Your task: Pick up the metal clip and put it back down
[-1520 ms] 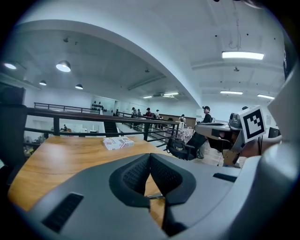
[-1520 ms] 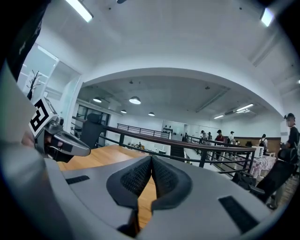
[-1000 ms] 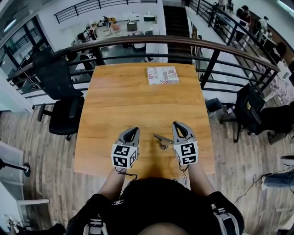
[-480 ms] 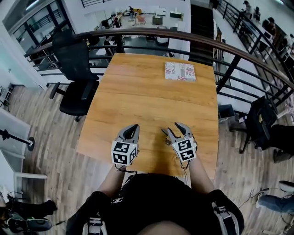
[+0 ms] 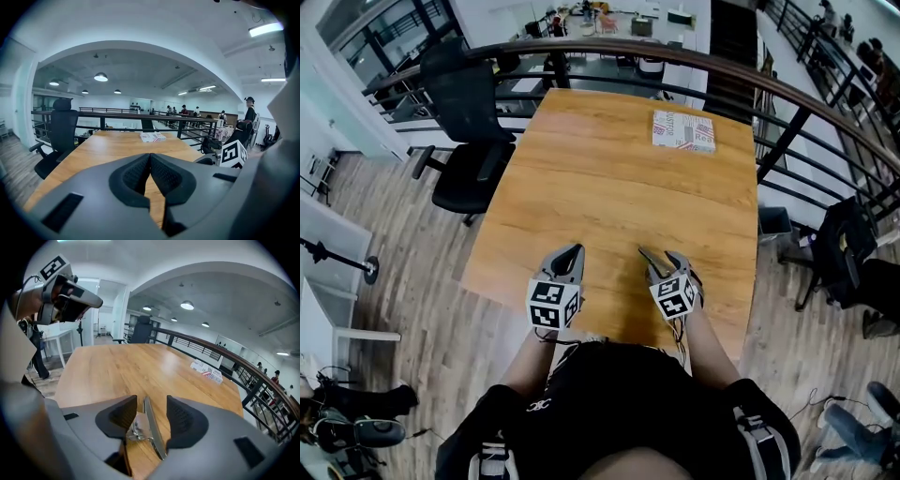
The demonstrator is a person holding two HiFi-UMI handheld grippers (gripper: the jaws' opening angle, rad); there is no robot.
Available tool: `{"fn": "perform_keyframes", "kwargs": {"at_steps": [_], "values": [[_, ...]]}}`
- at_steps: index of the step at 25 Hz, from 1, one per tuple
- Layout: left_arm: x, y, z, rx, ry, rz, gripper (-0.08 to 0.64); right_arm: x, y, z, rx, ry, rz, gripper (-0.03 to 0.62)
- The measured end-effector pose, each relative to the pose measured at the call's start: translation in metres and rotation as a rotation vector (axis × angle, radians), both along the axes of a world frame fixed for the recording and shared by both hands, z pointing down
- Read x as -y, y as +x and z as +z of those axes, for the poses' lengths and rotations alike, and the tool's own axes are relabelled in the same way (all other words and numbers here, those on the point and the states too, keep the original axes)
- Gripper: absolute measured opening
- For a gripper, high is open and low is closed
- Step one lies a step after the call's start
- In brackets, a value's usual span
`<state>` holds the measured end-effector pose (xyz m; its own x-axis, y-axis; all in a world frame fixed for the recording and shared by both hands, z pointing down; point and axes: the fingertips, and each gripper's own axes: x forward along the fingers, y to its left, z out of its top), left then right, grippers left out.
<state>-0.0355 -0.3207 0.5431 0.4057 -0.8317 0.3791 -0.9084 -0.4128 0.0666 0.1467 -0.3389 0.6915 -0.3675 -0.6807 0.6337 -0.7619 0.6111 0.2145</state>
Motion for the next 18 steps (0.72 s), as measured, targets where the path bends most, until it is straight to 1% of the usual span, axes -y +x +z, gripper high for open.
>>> {"fn": "perform_keyframes", "kwargs": {"at_steps": [5,8,10,12,14,15,17,18], "values": [[-0.006,-0.002,0.005,0.004,-0.008,-0.015,0.018,-0.006,0.006,0.034,-0.041,-0.071,-0.005,0.218],[-0.010,-0.006,0.007,0.008,-0.013,-0.028,0.018,-0.004,0.009,0.046,-0.050,-0.078,0.008,0.210],[-0.009,-0.008,0.005,0.009,-0.009,-0.036,0.018,0.000,0.013,0.048,-0.072,-0.079,0.022,0.170],[-0.009,-0.010,0.003,0.009,-0.006,-0.043,0.018,0.000,0.011,0.046,-0.041,-0.104,0.024,0.166],[-0.009,-0.013,0.000,0.007,-0.003,-0.047,0.018,-0.003,0.004,0.041,0.022,-0.128,0.020,0.190],[-0.009,-0.014,0.000,0.006,-0.002,-0.048,0.018,-0.006,-0.001,0.038,0.044,-0.135,0.011,0.192],[-0.009,-0.015,-0.001,0.008,-0.001,-0.047,0.018,-0.014,-0.008,0.038,0.064,-0.152,-0.017,0.200],[-0.009,-0.015,-0.001,0.008,0.000,-0.046,0.018,-0.018,-0.011,0.041,0.059,-0.164,-0.031,0.204]]}}
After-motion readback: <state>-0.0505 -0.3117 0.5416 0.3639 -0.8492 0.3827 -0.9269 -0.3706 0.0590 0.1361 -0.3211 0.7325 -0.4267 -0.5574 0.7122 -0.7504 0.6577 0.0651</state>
